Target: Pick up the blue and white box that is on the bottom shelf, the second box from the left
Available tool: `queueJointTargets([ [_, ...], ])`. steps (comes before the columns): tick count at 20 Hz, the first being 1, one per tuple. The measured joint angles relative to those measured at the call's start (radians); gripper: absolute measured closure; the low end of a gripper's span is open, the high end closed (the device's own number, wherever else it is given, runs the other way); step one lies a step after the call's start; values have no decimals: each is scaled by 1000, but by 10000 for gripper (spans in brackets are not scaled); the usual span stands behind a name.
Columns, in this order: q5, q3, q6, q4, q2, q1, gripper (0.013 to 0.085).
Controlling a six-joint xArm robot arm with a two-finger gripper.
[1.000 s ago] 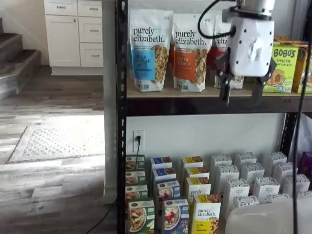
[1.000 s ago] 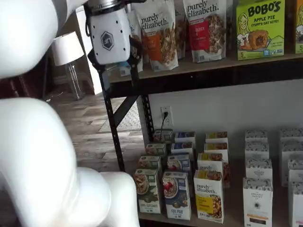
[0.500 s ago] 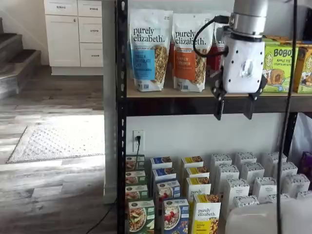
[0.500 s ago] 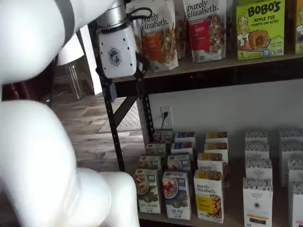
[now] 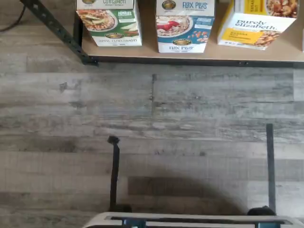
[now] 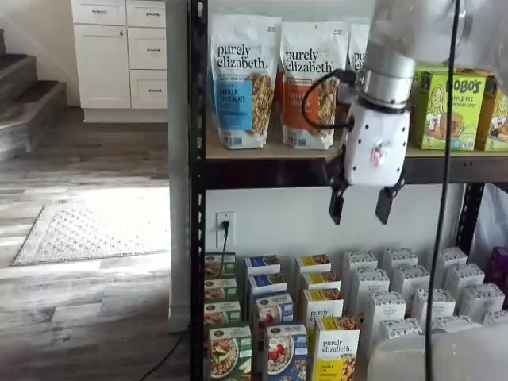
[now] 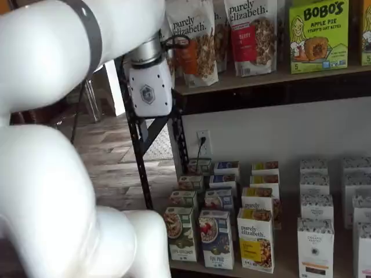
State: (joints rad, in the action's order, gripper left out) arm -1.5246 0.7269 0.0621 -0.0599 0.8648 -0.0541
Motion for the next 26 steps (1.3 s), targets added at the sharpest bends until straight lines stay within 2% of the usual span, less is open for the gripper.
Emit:
queueJointTargets([
  [14,239,-168,53,1,-74,-65,130],
  [26,452,-229,28,13,-220,-45,130],
])
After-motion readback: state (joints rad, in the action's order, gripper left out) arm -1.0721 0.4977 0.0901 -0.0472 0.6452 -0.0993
